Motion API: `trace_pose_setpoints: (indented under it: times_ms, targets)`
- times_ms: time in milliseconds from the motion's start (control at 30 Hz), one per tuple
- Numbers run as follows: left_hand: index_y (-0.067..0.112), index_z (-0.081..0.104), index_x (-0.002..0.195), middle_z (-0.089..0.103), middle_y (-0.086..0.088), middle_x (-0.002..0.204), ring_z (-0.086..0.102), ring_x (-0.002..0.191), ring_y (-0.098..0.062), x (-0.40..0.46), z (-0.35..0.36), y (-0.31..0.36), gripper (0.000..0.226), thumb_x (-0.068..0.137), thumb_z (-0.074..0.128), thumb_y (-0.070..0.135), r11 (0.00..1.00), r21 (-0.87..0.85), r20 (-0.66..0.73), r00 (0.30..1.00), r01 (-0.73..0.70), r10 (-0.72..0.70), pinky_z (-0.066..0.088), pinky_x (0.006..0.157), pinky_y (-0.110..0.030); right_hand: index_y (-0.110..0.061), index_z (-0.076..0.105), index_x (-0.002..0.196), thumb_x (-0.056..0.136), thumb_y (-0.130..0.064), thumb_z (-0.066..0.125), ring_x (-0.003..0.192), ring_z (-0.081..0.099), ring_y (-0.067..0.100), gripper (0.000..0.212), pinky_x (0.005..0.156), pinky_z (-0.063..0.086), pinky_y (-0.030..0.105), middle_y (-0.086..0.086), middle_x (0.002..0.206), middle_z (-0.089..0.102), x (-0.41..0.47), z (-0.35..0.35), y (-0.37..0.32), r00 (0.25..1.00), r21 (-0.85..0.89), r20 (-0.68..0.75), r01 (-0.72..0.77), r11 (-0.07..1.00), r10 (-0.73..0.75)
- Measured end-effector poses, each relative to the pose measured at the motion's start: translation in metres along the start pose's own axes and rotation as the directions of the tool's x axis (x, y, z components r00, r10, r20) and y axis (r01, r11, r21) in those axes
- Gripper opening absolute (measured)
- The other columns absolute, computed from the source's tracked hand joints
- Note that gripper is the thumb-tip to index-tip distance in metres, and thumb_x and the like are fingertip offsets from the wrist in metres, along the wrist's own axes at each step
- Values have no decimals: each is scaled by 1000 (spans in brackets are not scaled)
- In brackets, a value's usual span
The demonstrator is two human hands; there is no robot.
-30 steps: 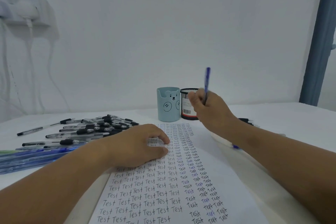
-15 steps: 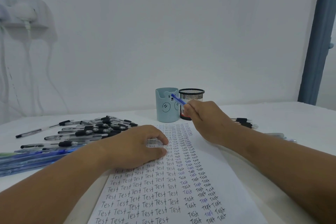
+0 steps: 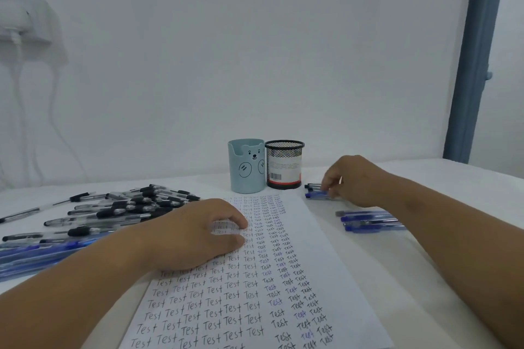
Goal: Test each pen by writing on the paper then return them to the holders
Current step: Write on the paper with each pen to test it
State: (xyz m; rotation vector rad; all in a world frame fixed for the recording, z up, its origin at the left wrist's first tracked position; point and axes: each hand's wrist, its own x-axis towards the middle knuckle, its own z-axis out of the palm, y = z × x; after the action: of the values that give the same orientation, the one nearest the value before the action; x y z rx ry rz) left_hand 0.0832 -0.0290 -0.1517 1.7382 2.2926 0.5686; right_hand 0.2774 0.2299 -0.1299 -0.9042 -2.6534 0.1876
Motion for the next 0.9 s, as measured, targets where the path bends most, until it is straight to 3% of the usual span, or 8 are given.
trace_pose_setpoints:
  times_ms: [100, 200, 367, 633, 767, 900]
  targets:
    - [54, 59, 115, 49, 39, 127, 42, 120, 17, 0, -1, 0, 25, 90, 61, 59, 1000, 11, 4, 1000, -4, 4, 33, 107, -22, -24, 77, 100, 85, -13, 77, 83, 60, 15, 19, 78, 51, 26, -3, 92, 70, -1, -1, 5, 999, -44, 17, -36, 998, 37]
    - [54, 60, 115, 48, 39, 128, 41, 118, 19, 0, -1, 0, 25, 90, 61, 58, 1000, 7, 5, 1000, -4, 4, 33, 108, -22, -29, 72, 83, 79, -10, 81, 81, 63, 16, 21, 77, 53, 29, -5, 87, 70, -1, -4, 2, 997, -24, 13, -73, 997, 73]
    - [54, 60, 116, 48, 39, 130, 42, 122, 16, 0, -1, 0, 26, 90, 62, 58, 1000, -1, 1, 1000, -3, 3, 32, 111, -24, -32, 69, 75, 84, -8, 73, 87, 66, 18, 26, 83, 56, 35, -8, 86, 72, -4, -10, -2, 999, -82, 21, -42, 996, 44]
    - [55, 59, 115, 48, 41, 123, 45, 109, 17, -1, -1, 3, 26, 90, 61, 59, 1000, 23, -2, 1000, 2, -2, 34, 99, -20, -30, 75, 78, 86, -1, 66, 87, 68, 15, 31, 83, 57, 30, -12, 76, 70, -19, -34, -6, 957, -152, 279, -34, 988, 76]
    - [53, 59, 116, 47, 41, 121, 43, 105, 19, -2, -1, 5, 26, 91, 61, 57, 1000, 31, -1, 1000, 6, -6, 34, 94, -18, -21, 81, 90, 87, 1, 59, 80, 67, 11, 31, 67, 51, 20, -7, 80, 74, -24, -41, -6, 944, -187, 313, -52, 981, 110]
    - [53, 59, 117, 47, 41, 123, 43, 107, 20, -2, -1, 6, 26, 91, 61, 56, 1000, 23, 2, 1000, 7, -7, 33, 94, -17, -20, 81, 91, 87, -2, 58, 88, 70, 16, 30, 78, 57, 28, -7, 86, 73, -25, -40, -10, 961, -279, 256, -31, 960, 106]
